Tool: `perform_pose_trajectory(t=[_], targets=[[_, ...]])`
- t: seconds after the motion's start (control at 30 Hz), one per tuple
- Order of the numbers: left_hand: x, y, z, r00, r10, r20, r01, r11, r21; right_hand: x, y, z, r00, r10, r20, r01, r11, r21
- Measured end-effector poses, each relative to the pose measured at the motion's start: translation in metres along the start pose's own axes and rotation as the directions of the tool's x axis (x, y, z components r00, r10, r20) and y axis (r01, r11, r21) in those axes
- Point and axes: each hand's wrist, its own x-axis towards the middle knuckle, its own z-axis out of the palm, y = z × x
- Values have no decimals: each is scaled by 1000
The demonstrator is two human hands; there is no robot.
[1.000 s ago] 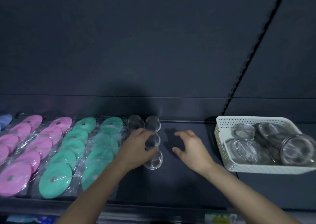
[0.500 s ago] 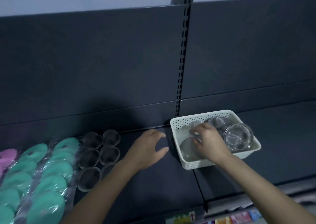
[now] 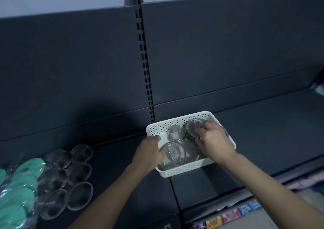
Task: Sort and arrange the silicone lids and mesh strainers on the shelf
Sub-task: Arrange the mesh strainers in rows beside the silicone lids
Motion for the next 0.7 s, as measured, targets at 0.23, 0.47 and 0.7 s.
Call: perform_pose_trajectory(t=[0.23, 0.47, 0.7], targets=[[19, 28, 16, 996, 69, 52, -72, 996, 54, -7, 31, -12, 969, 211, -125, -224, 970, -99], [36, 51, 38, 994, 100, 40, -107, 954, 280, -9, 51, -17, 933, 354, -68, -356, 934, -34], [54, 76, 47, 973, 224, -55, -167, 850, 499, -4, 65, -34, 908, 394, -144, -341, 893, 295]])
